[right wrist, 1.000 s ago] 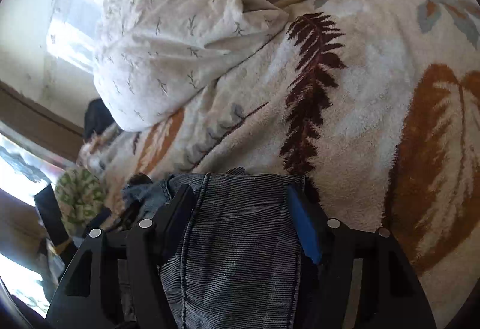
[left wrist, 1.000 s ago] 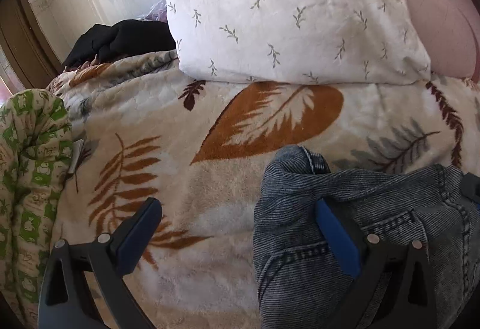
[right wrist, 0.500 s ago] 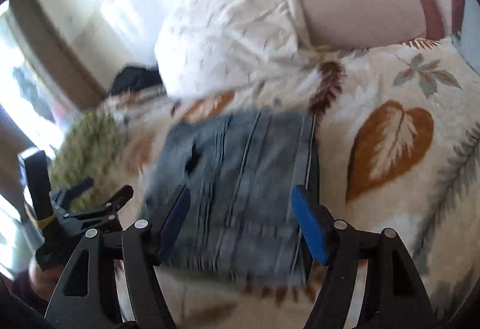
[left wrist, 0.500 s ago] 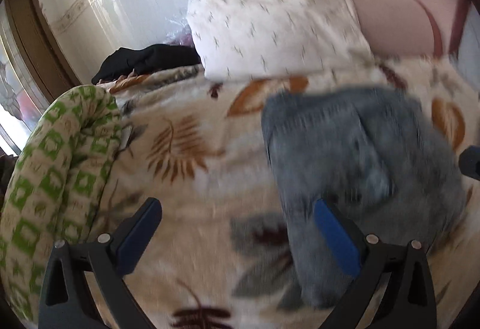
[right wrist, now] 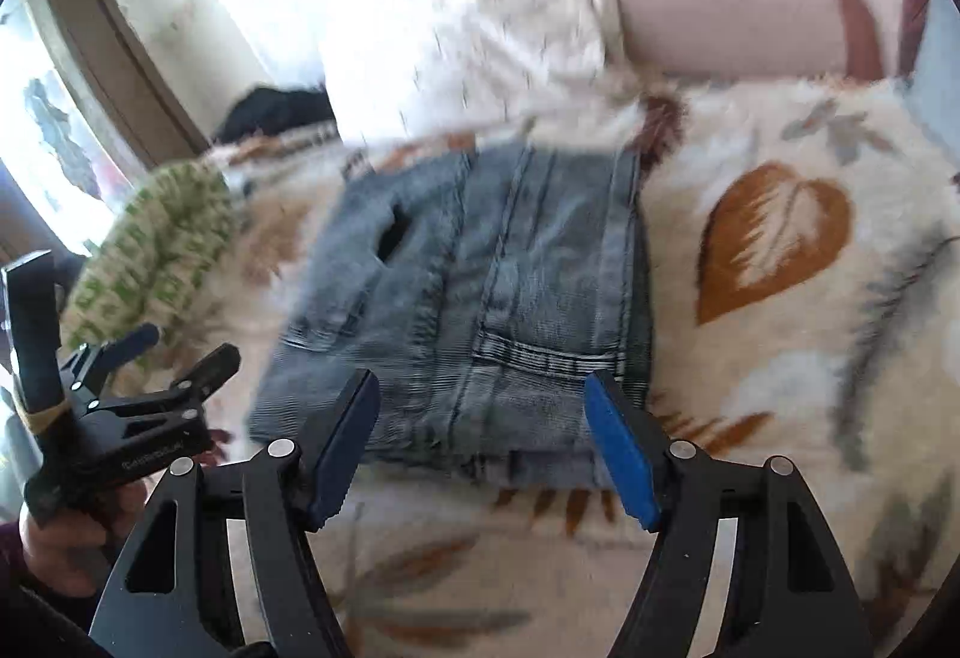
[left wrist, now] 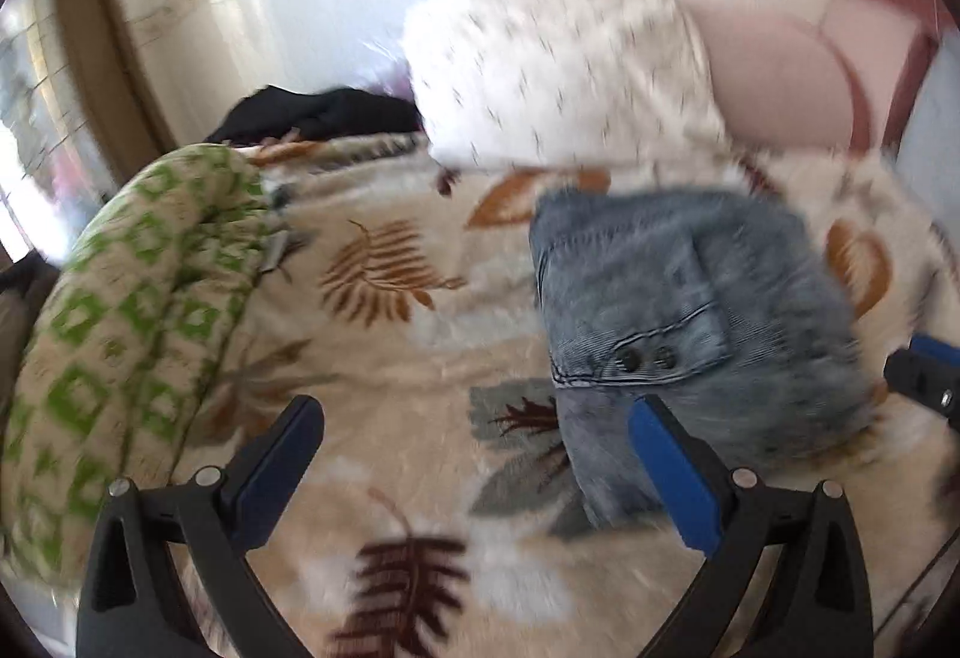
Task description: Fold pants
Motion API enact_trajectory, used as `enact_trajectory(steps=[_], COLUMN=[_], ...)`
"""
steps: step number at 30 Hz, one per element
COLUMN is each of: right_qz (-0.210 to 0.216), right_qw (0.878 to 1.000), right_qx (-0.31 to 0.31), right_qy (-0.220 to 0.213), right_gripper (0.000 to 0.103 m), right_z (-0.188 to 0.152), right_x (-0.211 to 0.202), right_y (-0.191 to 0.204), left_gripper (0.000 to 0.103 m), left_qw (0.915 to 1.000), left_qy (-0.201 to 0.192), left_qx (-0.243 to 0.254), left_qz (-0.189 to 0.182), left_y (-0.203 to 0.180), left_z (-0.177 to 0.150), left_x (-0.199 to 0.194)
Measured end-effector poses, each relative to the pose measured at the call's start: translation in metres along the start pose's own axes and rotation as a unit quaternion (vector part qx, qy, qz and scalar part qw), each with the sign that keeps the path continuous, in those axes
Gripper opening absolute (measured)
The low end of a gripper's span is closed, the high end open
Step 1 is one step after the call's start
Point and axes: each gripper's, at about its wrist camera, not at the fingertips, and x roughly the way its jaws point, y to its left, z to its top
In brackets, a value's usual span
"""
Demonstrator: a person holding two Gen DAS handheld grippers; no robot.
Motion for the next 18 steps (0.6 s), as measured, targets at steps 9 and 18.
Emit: enact_trajectory(steps=[9, 18], right_qz=[-0.062, -0.072], right_qw=[0.993, 0.986], right_qx=[-0.044, -0.063], right_qy=[-0.095, -0.137], right_gripper=[0.080, 0.081], right_z=[-0.037, -0.049], right_x=[-0.103, -0.143], right_y=[0.056, 0.090], left_gripper=[0.103, 0.103], left_qw=[0.9964, 0.9948], left_qy=[-0.075, -0.087], left_qx=[-0.022, -0.048], left_qz=[0.033, 0.022], left_y=[0.011, 0.026], left_z=[-0.019, -0.028], left_x=[-0.106, -0.138])
